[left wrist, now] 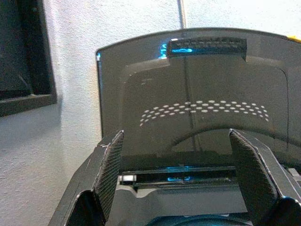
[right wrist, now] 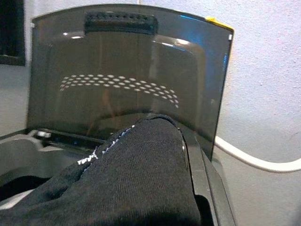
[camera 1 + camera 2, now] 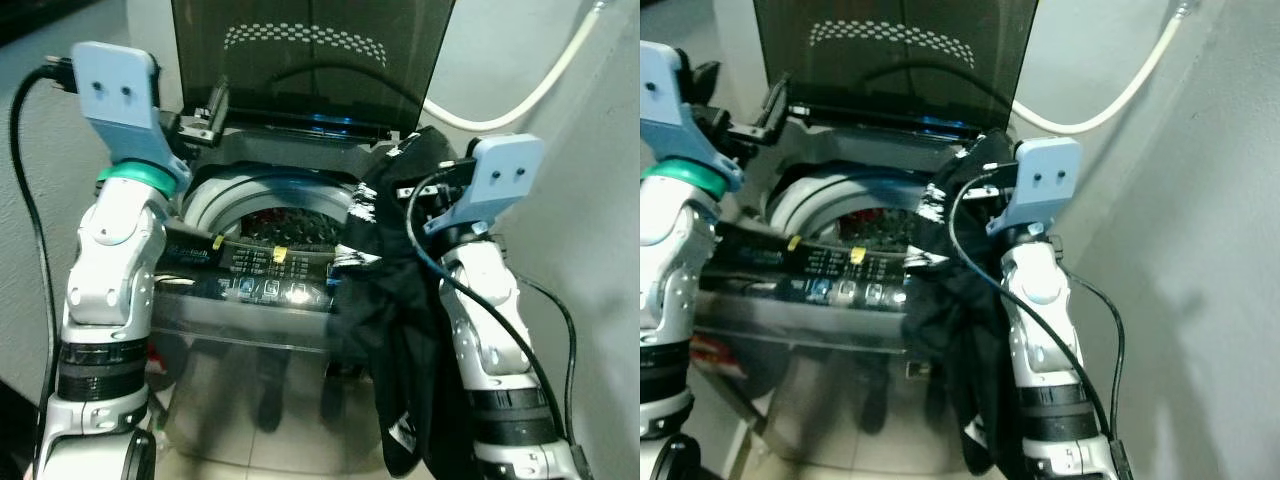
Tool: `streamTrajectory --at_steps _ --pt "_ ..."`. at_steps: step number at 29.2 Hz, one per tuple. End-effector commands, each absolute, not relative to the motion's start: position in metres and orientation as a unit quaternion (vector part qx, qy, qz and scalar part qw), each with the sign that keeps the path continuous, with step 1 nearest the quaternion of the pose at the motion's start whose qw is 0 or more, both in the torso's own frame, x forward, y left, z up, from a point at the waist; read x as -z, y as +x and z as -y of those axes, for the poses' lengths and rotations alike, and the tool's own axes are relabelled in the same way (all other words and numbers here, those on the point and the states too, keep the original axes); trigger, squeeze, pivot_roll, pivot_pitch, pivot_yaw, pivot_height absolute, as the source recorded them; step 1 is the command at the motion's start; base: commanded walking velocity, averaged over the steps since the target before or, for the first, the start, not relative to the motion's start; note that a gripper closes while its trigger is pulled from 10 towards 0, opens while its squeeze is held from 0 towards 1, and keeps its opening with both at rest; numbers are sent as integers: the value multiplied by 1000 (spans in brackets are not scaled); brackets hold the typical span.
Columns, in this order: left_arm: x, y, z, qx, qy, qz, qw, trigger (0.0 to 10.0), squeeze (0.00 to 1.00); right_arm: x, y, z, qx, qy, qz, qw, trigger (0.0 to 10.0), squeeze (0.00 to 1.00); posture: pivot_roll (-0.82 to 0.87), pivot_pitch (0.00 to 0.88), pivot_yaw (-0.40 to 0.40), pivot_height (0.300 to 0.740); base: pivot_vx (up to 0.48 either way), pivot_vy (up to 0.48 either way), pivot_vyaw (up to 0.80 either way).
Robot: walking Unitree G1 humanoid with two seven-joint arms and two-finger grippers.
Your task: Clothes washing
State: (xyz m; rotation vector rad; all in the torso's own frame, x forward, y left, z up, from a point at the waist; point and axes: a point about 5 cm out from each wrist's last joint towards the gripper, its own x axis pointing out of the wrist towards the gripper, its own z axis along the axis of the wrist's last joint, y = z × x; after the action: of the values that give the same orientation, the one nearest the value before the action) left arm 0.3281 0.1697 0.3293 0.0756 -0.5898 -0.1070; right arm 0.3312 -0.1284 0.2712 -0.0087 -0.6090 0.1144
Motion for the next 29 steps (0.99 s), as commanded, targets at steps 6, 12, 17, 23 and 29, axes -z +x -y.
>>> streamTrajectory --at_steps 6,12,17,23,29 --pt "-325 327 -160 76 46 284 955 10000 0 -274 328 133 -45 -5 312 949 10000 0 42 14 18 740 0 0 0" --pt "-326 328 -160 79 43 283 955 10000 0 -274 328 133 -44 -5 312 949 10000 0 43 15 20 740 0 0 0" --pt "-329 324 -156 108 44 291 950 10000 0 -278 324 127 -88 -8 322 943 10000 0 44 15 19 740 0 0 0" --pt "-332 319 -153 139 46 297 944 10000 0 -291 318 117 -151 -14 340 928 10000 0 49 15 14 740 0 0 0" --pt "-330 318 -153 142 46 291 945 10000 0 -299 317 113 -170 -16 349 921 10000 0 52 12 9 740 0 0 0"
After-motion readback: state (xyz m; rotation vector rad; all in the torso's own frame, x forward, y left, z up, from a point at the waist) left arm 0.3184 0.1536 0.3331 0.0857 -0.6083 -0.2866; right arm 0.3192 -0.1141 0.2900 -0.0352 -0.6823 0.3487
